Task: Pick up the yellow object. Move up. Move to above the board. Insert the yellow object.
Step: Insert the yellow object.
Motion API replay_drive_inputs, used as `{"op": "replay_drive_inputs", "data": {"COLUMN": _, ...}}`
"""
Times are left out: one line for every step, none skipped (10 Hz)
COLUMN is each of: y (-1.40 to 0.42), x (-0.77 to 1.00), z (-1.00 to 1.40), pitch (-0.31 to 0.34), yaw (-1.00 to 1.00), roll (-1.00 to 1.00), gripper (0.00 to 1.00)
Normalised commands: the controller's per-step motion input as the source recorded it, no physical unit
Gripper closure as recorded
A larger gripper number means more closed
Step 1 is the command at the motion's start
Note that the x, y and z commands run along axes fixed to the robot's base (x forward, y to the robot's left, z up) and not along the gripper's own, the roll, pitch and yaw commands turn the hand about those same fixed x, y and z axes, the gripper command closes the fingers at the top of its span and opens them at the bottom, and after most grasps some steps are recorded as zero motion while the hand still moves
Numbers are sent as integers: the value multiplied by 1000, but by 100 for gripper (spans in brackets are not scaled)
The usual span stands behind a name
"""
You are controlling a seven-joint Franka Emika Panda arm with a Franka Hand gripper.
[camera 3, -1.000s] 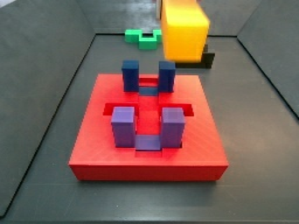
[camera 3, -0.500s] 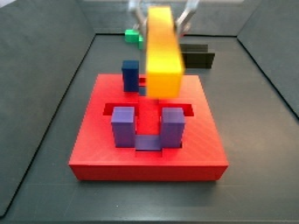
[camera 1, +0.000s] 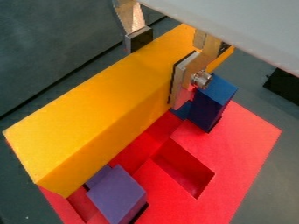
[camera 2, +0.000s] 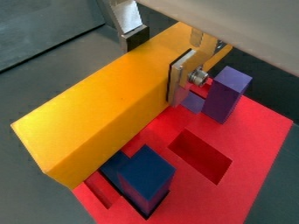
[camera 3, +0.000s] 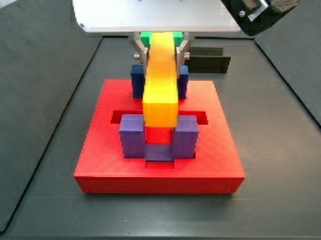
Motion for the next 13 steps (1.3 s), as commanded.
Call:
{"op": "replay_drive_inputs", "data": {"y": -217, "x": 120, "z": 0, "pitch": 40, "yaw": 0, "roll": 144, "gripper": 100}}
{"op": "replay_drive_inputs", "data": {"y": -203, "x": 160, "z": 0, "pitch": 70, "yaw": 0, "roll": 214, "gripper": 100}}
{"op": "replay_drive_inputs", "data": {"y": 0, "x": 46, "z": -229, "pitch": 37, "yaw": 0, "roll": 267, "gripper": 100}}
{"op": "replay_drive_inputs", "data": {"y": 0, "x": 160, "z": -297, "pitch": 74, "yaw": 37, "roll": 306, "gripper": 100}}
{"op": "replay_drive_inputs", "data": {"y": 0, "x": 277, "z": -277, "pitch": 94, "yaw": 154, "roll": 276, "gripper": 100}}
{"op": "replay_drive_inputs", "data": {"y": 0, "x": 186, "z": -177, "pitch": 89, "yaw": 91, "roll": 207, "gripper": 100}}
{"op": "replay_drive_inputs", "data": {"y": 0, "x": 131, "z": -186, "pitch": 66, "yaw": 49, "roll": 191, "gripper": 100}}
{"op": "replay_drive_inputs", "data": {"y": 0, "x": 31, "z": -180, "pitch": 39, "yaw": 6, "roll": 156, "gripper": 100}}
{"op": "replay_drive_inputs", "data": {"y": 0, "x": 20, "z": -154, "pitch": 24, "yaw": 20, "roll": 127, "gripper": 100}}
{"op": "replay_drive_inputs", "data": {"y": 0, "x": 0, "z": -114, "pitch": 1, "yaw": 0, "roll": 119, "gripper": 100}}
{"op": "replay_drive_inputs", "data": {"y": -69, "x": -91, "z": -46, "pitch": 0, "yaw": 0, "roll": 101, "gripper": 100}}
{"op": "replay_drive_inputs", "data": {"y": -106, "x": -189, "z": -69, "pitch": -36, "yaw": 69, "roll": 79, "gripper": 100}}
{"op": "replay_drive_inputs", "data": {"y": -97, "x": -191, "z": -54, "pitch": -36, "yaw": 57, "roll": 76, "gripper": 100}}
